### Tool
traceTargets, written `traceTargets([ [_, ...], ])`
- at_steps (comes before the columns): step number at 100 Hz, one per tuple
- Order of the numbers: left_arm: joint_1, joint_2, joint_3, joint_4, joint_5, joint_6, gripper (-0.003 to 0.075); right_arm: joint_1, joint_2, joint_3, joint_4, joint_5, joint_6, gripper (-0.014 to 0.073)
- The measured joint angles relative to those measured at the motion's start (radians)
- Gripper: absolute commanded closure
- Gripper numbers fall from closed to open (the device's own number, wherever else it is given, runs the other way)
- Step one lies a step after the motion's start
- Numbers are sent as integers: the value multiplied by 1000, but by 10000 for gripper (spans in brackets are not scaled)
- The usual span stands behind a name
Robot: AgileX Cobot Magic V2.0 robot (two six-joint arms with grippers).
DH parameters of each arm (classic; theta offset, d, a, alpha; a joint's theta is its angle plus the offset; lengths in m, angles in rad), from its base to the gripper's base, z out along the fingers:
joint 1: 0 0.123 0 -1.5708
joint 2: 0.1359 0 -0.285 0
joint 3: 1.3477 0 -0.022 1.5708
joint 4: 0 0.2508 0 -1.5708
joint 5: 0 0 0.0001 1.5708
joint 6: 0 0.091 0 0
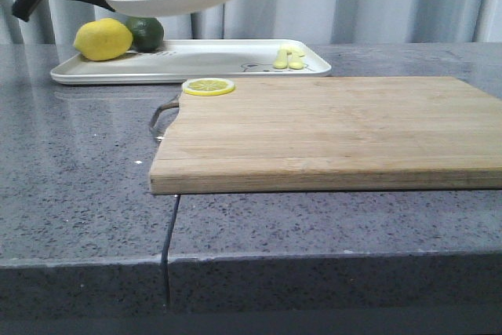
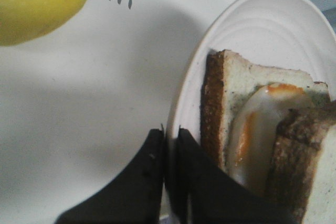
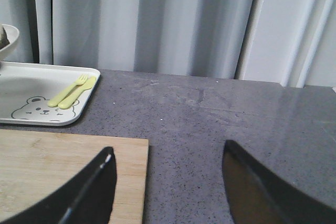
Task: Place bread and move sandwich to tray
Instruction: 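Lift the plate with the left gripper and carry it over the tray, then lower the plate onto the tray beside the lemon and release it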
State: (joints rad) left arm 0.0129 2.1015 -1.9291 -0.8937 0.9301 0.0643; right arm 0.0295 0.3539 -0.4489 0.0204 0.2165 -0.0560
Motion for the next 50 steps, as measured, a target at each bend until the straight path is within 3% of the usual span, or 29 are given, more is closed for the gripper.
traceTargets([
  [28, -8, 213, -266, 52, 106, -87, 740, 0, 0, 0, 0, 0, 0, 143],
  [50, -16, 297, -341, 76, 113, -117, 740, 0, 0, 0, 0, 0, 0, 143],
])
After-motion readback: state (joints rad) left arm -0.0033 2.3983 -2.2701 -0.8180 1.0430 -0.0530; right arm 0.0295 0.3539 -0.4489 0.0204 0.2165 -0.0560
